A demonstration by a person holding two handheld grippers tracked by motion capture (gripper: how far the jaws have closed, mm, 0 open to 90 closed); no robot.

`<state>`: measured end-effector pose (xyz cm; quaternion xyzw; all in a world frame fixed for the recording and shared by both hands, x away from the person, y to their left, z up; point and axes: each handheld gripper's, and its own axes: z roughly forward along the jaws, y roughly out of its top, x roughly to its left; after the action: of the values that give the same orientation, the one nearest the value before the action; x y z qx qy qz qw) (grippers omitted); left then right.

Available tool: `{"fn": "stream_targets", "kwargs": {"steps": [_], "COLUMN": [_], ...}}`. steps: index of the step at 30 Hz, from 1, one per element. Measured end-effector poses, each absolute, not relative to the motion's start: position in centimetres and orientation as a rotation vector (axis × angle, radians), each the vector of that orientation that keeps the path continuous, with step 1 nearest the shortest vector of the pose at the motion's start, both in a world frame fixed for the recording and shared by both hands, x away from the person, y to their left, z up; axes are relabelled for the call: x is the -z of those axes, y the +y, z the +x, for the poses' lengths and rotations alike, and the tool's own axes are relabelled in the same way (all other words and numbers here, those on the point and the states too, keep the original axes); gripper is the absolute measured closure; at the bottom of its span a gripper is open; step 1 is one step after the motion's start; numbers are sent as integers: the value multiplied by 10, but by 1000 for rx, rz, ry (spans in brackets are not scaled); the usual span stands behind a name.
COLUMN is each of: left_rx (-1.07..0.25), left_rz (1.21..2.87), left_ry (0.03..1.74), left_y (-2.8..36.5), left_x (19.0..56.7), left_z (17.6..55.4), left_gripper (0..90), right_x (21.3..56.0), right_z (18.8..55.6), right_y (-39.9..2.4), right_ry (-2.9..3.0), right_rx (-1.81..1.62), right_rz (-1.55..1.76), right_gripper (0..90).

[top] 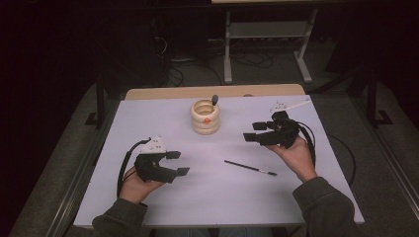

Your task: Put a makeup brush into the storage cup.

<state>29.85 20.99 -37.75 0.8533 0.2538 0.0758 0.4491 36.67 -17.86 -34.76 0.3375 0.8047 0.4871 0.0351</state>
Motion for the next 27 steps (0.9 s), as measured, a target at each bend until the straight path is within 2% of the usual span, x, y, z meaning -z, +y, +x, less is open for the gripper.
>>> {"fn": "stream_targets", "kwargs": {"steps": [27], "left_rx": [-195], "left_rz": [2124], "left_ry": [623], "left_y": [211], "left_x": [377], "left_z": [299], "left_gripper": [313], "right_x": [358], "right_z": [347], "right_y": [-193], "right_ry": [2483], "right_rx": [-1446], "right_rz": [1050], "right_gripper": [281]}}
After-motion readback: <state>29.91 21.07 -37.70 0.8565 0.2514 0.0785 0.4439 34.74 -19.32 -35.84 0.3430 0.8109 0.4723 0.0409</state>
